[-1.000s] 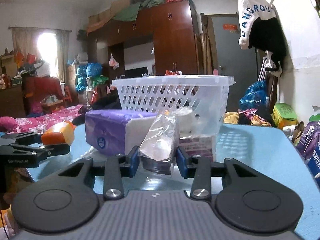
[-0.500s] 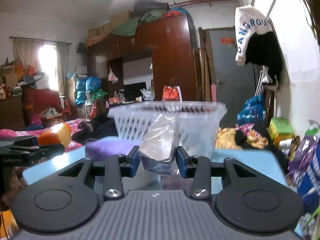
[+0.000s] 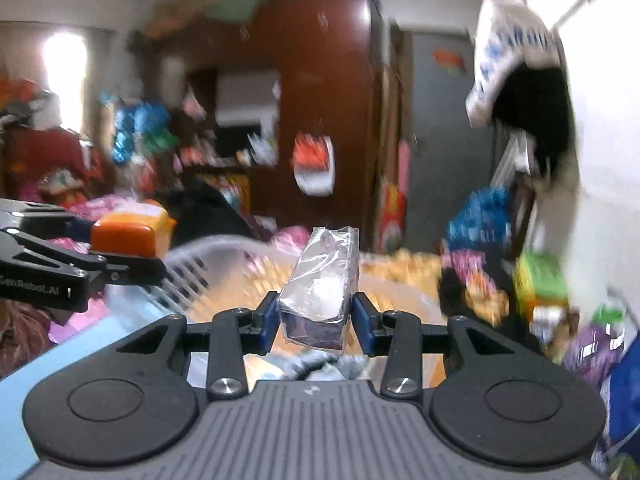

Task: Organize objects
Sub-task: 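Carry the bottle and bag over the basket and open both tools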

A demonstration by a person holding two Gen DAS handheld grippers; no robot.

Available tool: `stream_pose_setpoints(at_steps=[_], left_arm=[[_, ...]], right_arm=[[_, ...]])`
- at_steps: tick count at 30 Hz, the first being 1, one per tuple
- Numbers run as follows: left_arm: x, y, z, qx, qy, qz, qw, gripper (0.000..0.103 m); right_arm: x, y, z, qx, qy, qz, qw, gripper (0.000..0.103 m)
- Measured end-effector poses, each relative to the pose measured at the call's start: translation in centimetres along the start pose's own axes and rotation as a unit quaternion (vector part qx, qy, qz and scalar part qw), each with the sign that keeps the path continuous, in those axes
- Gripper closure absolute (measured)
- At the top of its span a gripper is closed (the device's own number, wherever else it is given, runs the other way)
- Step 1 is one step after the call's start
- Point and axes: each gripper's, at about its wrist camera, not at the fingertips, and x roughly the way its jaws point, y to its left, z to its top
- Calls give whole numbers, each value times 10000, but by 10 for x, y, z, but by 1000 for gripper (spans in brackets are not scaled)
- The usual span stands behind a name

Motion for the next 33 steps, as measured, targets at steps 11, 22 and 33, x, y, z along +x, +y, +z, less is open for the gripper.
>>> stream_pose_setpoints(at_steps=[11,22,33], left_arm=[[37,-1,-4,25,448,159,9989,30],[34,19,-12,-420,264,-312,9983,22],[-65,20,-65,-236,-676,-548,9959,16]], right_arm=[[20,-11,-4,172,402,-29,9990,60],[13,-7,-3,-51,192,-228,9995,0],[-73,-2,-70,454,-417,545,9966,0]])
